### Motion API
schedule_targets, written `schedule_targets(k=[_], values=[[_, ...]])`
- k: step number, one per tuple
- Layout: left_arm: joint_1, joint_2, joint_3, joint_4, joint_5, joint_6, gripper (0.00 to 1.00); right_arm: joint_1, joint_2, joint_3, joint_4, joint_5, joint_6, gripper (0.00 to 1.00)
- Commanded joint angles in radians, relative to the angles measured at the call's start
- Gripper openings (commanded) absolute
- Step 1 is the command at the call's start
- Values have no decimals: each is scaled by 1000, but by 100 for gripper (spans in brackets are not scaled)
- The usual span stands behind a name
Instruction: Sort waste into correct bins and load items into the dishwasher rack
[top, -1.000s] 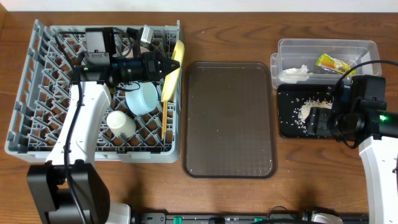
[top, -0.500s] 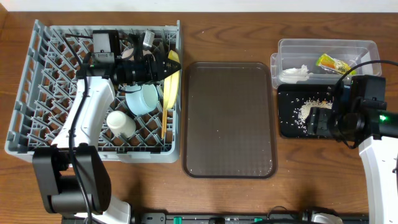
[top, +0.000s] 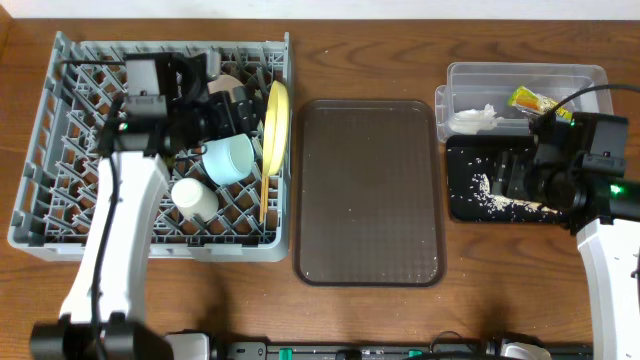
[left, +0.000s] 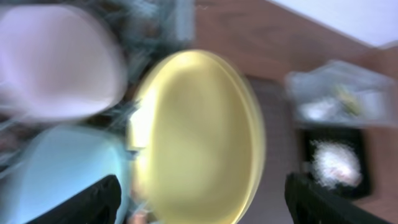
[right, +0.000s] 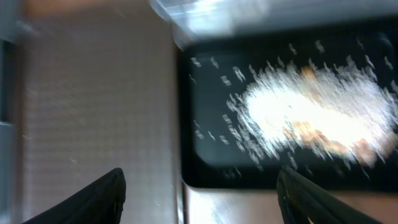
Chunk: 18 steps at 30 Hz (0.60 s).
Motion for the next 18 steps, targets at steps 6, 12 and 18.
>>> schedule_targets(k=[6,12,18], values=[[4,-61,3,-271,-487,-68,87,69,72,10,114,-100,-73,78],[4,-63,3,-477,-493,-35,87,74,135,10,-37,-19,-64,85],[3,-151,-32,-532,-493,60,87,74,72,4,-95,96,-5,92]])
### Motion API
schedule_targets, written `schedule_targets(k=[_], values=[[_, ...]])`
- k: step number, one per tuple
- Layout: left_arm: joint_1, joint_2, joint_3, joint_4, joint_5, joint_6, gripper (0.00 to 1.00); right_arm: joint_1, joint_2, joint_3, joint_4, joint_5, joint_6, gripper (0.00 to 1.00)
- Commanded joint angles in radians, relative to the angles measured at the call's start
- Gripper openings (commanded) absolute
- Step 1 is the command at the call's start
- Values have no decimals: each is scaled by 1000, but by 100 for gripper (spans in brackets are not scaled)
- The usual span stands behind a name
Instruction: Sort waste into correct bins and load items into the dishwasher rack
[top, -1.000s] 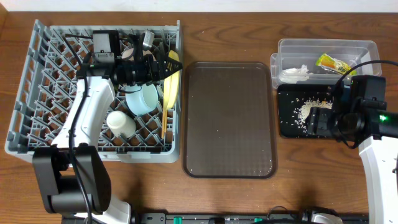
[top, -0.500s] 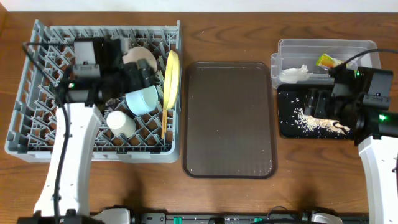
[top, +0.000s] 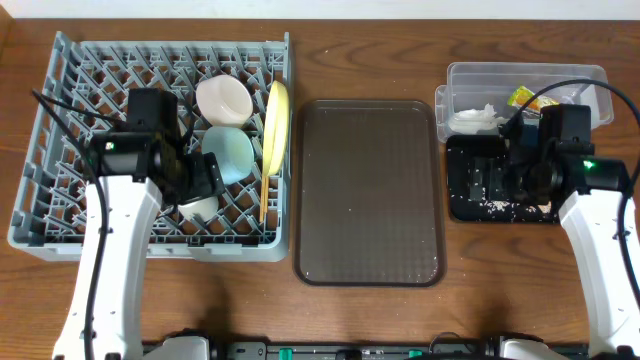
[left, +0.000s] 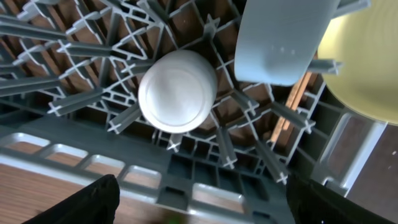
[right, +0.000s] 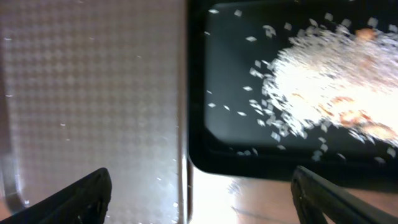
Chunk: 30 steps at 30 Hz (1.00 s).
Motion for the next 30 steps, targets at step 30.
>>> schedule_targets(k=[30], values=[[2,-835,-375,232,52,157,97,6,-795,-391,107,42,25,99]])
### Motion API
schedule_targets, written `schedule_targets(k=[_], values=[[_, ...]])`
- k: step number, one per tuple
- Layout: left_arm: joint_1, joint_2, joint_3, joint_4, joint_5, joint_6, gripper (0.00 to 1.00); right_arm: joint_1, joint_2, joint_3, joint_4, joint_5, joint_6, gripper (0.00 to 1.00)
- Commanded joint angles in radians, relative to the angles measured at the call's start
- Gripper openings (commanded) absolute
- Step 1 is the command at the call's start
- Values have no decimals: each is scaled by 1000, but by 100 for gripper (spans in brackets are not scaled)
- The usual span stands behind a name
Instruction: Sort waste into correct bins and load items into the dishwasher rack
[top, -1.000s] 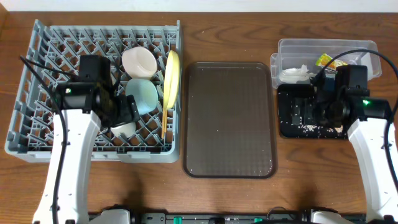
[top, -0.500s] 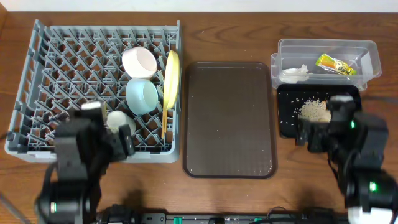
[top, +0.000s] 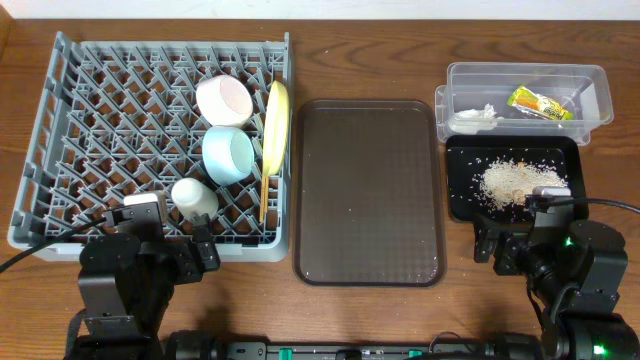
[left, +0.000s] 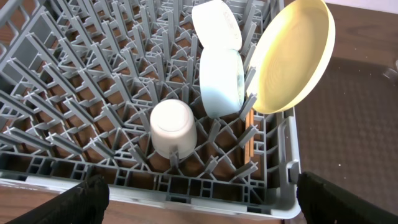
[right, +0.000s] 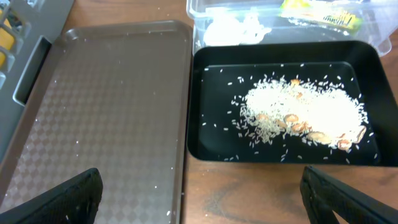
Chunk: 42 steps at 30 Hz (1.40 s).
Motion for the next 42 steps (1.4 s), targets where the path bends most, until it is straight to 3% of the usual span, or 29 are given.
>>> schedule_targets(k=[1,13,21,31,37,42], values=[[2,-2,-5,4,10,15,98,6,-3,-10,-13,-5,6,99],[2,-2,-5,4,10,15,98,8,-11,-12,-24,-5,6,99],[2,-2,-5,4,10,15,98,28,-222,-121,58,15,3,99],[2,-2,-5,4,10,15,98,106,-554,-467,476,11,6,99],[2,-2,-5,4,10,15,98,111,-562,-586,740,-27,5,99],[2,-2,-5,4,10,15,98,116,-562,-668,884,116,2,99]])
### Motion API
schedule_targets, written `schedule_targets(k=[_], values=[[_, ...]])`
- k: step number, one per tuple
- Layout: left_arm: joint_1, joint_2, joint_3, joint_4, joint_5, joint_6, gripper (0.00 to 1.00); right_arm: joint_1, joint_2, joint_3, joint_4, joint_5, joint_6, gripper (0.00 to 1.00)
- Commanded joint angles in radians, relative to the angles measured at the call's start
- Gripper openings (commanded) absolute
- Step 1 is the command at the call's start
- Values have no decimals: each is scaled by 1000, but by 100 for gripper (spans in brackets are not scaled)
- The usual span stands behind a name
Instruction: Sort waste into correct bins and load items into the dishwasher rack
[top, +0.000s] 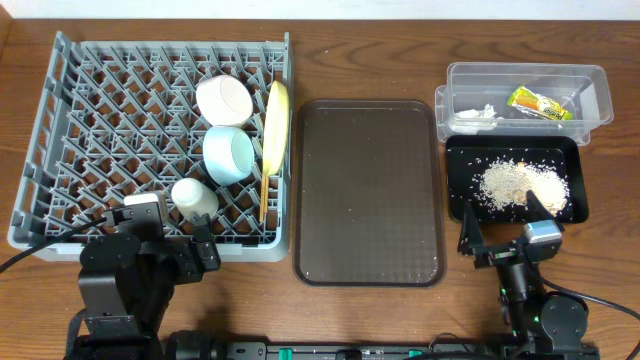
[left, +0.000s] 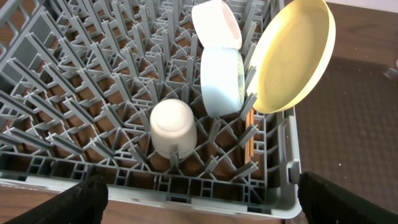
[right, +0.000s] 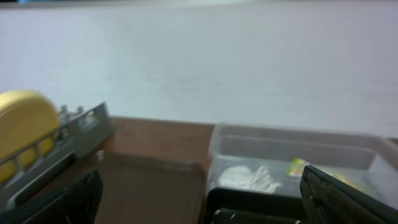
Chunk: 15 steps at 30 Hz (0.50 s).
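Observation:
The grey dishwasher rack (top: 90, 110) holds a pink-white bowl (top: 222, 98), a pale blue bowl (top: 228, 155), an upright yellow plate (top: 274, 118) and an upturned white cup (top: 193, 197); the left wrist view shows the cup (left: 173, 127) and plate (left: 292, 56) too. My left gripper (left: 199, 211) stands open and empty at the rack's front edge. The clear bin (top: 590, 85) holds a yellow wrapper (top: 538, 102) and a tissue (top: 475, 117). Rice lies in the black bin (top: 462, 160). My right gripper (right: 205, 205) is open and empty, in front of the black bin.
A brown serving tray (top: 368, 190) lies bare between the rack and the bins. Both arms sit folded at the table's front edge, the left arm (top: 135, 275) below the rack and the right arm (top: 530, 290) below the black bin.
The right arm has folded lower at the front edge, and its wrist view now looks level across the table instead of down on the bins. The left arm has not moved.
My left gripper was open over the bowls in the rack, then over the white cup, while the right one hung open over the black bin. Both then stood back at the front edge, empty. The right has since tilted up.

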Motion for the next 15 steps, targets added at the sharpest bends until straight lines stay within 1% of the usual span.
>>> schedule_targets(k=[1,3,6,15], values=[[2,-2,-4,4,10,14,98,21,-7,-51,26,93,-1,99],[2,-2,-4,3,10,14,98,21,-7,-79,25,92,0,99],[2,-2,-4,3,10,14,99,27,-8,-89,-80,90,0,99],[2,-2,-4,3,10,14,98,29,-7,-88,-76,96,0,99]])
